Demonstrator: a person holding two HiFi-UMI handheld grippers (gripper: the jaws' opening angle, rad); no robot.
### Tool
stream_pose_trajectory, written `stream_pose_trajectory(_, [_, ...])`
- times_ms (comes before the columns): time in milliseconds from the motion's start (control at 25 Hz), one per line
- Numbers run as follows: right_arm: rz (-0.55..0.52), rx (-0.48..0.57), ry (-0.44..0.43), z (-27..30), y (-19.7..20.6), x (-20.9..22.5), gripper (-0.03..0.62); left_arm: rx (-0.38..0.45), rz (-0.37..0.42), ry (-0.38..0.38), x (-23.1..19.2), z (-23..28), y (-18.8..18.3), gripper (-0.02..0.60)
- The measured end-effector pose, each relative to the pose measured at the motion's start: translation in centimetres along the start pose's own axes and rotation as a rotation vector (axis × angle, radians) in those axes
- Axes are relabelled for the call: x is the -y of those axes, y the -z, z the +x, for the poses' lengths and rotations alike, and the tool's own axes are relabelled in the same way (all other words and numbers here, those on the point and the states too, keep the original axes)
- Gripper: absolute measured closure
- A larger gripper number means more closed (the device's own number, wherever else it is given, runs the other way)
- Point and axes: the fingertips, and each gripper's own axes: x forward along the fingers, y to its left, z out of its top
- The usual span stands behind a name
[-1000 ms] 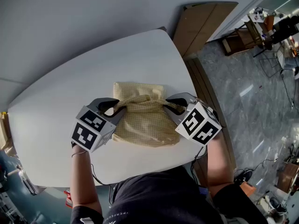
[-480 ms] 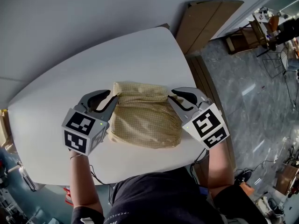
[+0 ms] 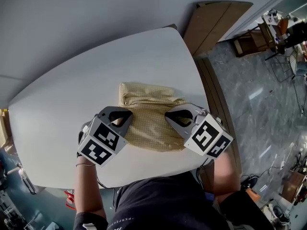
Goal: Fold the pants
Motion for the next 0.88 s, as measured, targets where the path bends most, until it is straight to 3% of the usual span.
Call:
stream_pose_trajectory(120, [0.016, -0.022, 0.089, 0.6, 0.7, 1.6, 0.594, 0.065, -0.04, -0.119, -2.5, 0.3, -1.0, 0.583])
stream_pose_trajectory(240, [0.066, 0.002, 0.168, 0.6, 0.5, 2.9, 0.593, 0.135, -0.107, -0.165, -3.7, 0.3, -2.1, 0.583])
stream_pose_trajectory(520, [0.151, 0.028, 0.219, 1.0, 1.0, 3.3, 0.594, 0.148, -0.18, -0.191, -4.3, 1.3, -1.4, 0.583])
stream_pose_trajectory(640, [0.203, 0.107, 0.23, -0.7, -0.5, 3.5, 0.594, 0.255, -0.27, -0.203, -4.7, -1.2, -2.2, 0.583])
stream_pose_trajectory(760, [0.241, 0.144, 0.267, -1.9, -1.2, 3.5, 0.594, 0.392, -0.381, -0.156, -4.2, -3.8, -2.5, 0.584])
stream_pose_trajectory(880, [0.275, 0.141, 0.319, -2.7, -0.8, 3.1, 0.594, 0.449, -0.4, -0.161, -3.4, -5.5, -2.1, 0.584])
